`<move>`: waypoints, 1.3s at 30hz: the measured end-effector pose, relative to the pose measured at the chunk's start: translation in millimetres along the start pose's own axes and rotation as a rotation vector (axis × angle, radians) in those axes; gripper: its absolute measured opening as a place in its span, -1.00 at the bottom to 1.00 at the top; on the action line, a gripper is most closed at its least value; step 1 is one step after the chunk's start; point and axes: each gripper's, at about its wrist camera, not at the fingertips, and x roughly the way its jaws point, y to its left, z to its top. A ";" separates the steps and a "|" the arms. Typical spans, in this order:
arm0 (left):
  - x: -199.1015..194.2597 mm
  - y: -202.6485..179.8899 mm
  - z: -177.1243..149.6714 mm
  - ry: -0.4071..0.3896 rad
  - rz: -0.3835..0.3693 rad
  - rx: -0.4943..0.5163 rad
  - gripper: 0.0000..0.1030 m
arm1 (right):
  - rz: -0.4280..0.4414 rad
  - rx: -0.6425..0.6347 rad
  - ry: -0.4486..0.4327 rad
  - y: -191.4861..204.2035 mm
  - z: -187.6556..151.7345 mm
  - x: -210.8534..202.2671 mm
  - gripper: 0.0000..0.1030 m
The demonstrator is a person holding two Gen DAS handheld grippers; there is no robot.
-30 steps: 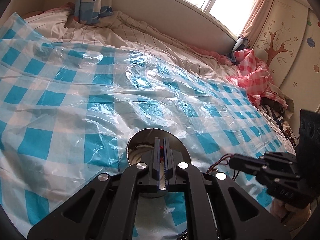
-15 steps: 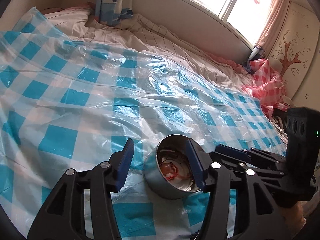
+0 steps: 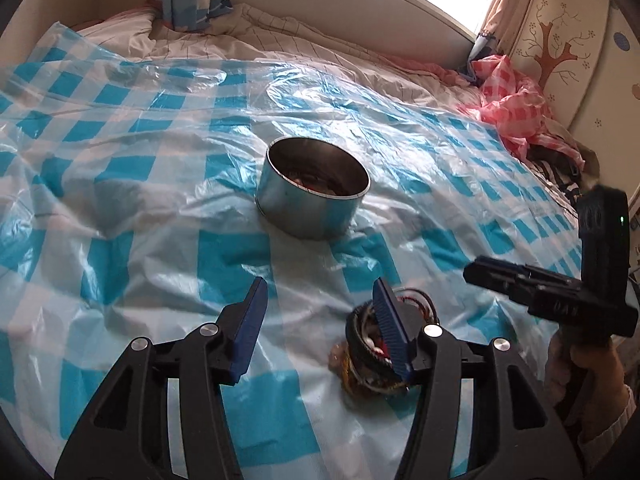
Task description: Organize jewelry
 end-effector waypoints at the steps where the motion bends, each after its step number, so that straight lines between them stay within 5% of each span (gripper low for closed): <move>1: -0.3 -3.9 -3.8 0.005 -0.002 0.008 0.01 | 0.002 0.009 -0.008 0.2 0.2 -0.2 0.04; 9: 0.3 -26.9 -7.8 -0.005 0.053 0.104 0.01 | 0.053 -0.017 -0.057 12.3 4.2 -7.1 0.04; 13: -0.8 1.6 0.1 -0.018 0.082 -0.019 0.06 | 0.061 -0.129 -0.051 36.9 4.4 0.3 -0.03; 20: -6.7 43.2 2.0 -0.040 0.021 -0.236 0.10 | 0.063 -0.244 0.026 62.9 -1.1 30.6 -0.31; 25: -4.9 39.5 2.7 -0.039 0.019 -0.222 0.12 | 0.059 -0.284 0.065 70.1 -6.2 44.3 -0.75; 39: 4.3 29.4 2.2 -0.008 0.039 -0.164 0.17 | 0.053 -0.191 -0.051 49.4 8.9 16.3 -0.86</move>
